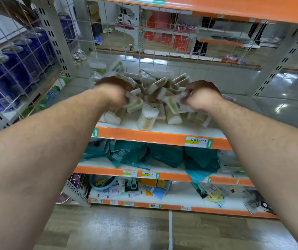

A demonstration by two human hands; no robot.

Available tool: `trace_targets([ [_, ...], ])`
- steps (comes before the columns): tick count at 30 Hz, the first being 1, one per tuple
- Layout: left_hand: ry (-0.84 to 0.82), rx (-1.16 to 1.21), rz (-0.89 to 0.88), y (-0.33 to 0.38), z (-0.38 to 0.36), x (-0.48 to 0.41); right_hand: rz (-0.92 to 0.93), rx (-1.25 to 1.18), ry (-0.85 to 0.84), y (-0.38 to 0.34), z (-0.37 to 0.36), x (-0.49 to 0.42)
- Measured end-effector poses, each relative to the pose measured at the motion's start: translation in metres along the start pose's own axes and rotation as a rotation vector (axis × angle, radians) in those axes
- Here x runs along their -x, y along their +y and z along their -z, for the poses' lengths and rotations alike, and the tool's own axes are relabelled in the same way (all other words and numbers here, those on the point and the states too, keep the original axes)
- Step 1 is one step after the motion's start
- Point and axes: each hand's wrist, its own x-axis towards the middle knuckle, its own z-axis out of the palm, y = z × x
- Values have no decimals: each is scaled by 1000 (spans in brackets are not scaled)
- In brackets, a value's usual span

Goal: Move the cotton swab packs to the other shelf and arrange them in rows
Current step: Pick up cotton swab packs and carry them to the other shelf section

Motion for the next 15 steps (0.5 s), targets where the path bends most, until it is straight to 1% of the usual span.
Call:
trace_targets([
  [2, -9, 20, 29, -1, 14, -2, -16, 14, -66, -4, 7, -2],
  [5, -28, 102, 72, 0, 31, -7, -29, -38, -94, -11, 14, -3],
  [10, -137, 320, 78, 9, 51, -8, -137, -385, -165, -17, 24, 0],
  [13, -224, 481, 98, 15, 55, -7, -170, -445, -165, -21, 27, 1],
  [15, -262, 536, 108, 18, 57, -5, -184, -494, -157, -23, 29, 1],
])
